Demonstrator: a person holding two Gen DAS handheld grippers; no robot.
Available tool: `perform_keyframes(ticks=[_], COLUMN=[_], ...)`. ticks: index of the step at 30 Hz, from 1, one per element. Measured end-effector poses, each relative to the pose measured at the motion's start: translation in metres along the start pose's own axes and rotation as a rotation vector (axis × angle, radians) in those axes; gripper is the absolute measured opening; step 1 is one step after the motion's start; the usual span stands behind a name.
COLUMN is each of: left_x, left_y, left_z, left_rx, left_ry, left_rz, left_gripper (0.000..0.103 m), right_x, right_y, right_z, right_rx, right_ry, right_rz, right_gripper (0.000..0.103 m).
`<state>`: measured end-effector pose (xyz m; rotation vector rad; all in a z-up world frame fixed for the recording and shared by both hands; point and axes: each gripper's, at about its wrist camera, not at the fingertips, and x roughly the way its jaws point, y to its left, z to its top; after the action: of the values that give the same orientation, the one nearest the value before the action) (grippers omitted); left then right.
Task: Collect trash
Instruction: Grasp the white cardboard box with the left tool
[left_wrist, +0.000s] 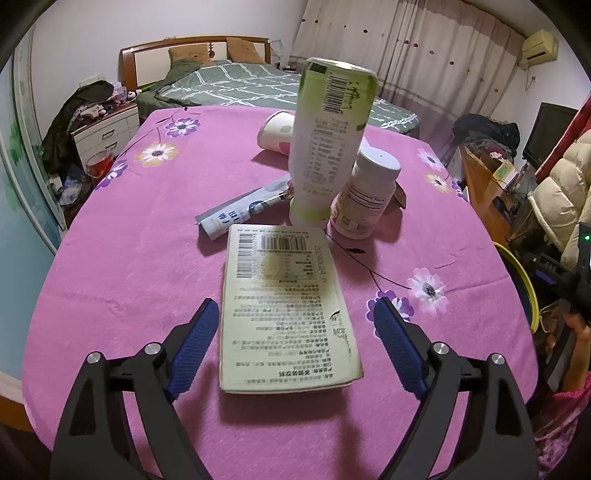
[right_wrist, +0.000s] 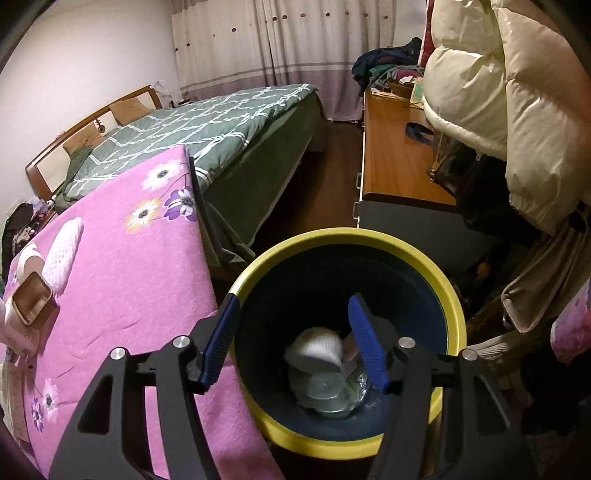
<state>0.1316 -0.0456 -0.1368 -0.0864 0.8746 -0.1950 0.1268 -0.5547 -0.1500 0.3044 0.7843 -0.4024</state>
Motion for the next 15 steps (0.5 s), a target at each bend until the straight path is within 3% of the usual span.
perform_keyframes(ticks=[13, 15], left_x=[0.042, 0.048], left_y=[-0.001, 0.000], left_z=[0.013, 0.014], left_rx=[0.014, 0.017], left_ry=[0.099, 0.114], left_rz=[0.053, 0.061], left_gripper=[0.089, 0.079], right_x=[-0.002, -0.002], right_y=[0.012, 0.013], right_z=[-0.003, -0.003], right_rx=[-0.024, -0.026], right_ry=[0.003, 0.004], right_rz=[0.033, 0.035], right_gripper=[0.059, 0.059])
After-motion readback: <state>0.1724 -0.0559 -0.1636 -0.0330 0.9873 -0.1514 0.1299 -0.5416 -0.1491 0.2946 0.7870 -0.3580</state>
